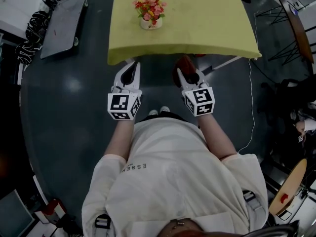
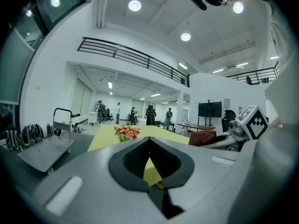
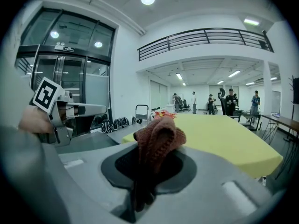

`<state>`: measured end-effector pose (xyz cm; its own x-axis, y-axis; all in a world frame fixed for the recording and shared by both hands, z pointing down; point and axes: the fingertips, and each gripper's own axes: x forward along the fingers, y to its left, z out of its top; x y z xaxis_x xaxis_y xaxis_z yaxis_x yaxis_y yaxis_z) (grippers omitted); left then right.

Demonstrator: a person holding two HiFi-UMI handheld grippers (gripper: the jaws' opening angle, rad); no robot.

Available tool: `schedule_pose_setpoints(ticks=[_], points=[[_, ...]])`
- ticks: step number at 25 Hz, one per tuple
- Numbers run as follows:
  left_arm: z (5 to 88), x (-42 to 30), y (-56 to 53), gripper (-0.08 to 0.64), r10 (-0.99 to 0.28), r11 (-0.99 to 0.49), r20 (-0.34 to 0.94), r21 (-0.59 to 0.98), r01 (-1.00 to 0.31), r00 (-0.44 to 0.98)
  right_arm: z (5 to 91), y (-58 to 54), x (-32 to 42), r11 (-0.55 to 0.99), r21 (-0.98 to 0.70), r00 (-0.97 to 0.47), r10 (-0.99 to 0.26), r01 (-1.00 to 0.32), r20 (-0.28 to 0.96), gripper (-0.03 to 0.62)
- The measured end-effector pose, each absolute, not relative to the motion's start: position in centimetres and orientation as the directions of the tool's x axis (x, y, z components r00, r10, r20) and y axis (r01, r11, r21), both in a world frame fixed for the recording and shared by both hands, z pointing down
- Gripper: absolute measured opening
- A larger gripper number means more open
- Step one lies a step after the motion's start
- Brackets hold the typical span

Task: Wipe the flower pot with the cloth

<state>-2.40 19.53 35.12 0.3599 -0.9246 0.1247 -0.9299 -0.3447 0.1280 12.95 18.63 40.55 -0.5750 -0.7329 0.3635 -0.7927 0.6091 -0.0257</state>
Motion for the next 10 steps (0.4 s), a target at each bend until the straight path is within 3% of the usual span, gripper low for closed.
schedule_pose_setpoints(ticks=[10], points=[[35.02, -2.94, 19.28, 0.015, -0.925, -0.342, 0.106, 0.182, -0.922, 0.364, 40.65, 18.45, 12.79, 0.607, -0.027, -0.572, -0.731, -0.794, 0.372, 0.054]])
